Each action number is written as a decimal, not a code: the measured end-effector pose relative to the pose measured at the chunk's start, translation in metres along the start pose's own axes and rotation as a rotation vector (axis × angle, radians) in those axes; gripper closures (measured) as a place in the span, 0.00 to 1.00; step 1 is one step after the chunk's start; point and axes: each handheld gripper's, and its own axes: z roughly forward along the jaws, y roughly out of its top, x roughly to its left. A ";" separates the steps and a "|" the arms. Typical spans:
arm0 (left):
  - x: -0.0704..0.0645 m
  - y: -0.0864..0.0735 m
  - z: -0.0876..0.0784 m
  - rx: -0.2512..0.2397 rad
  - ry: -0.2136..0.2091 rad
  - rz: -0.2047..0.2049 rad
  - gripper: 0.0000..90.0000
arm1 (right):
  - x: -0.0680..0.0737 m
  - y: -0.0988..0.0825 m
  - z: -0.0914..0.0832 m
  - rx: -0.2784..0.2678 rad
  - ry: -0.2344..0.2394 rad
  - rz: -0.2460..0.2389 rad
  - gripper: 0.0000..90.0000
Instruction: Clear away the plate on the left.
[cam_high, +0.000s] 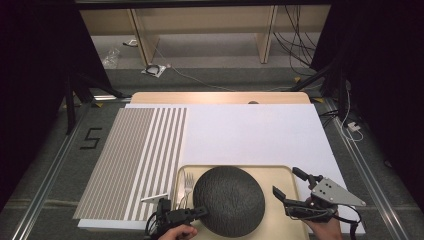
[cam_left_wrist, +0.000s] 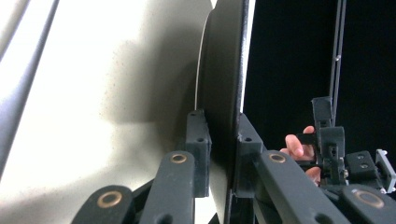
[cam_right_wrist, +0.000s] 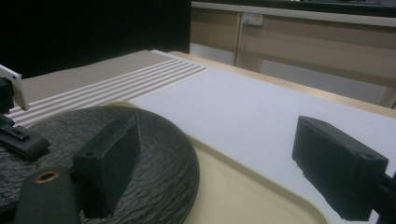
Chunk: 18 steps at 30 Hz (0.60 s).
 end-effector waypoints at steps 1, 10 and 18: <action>0.001 0.000 0.001 0.006 0.003 0.005 0.89 | 0.000 0.000 0.000 0.000 0.000 0.000 0.18; -0.002 -0.003 0.007 0.030 0.012 0.013 0.89 | 0.000 0.000 0.000 0.000 0.001 0.000 0.18; -0.005 -0.004 0.009 0.042 0.035 0.051 0.89 | 0.000 0.000 0.000 -0.001 0.001 0.000 0.18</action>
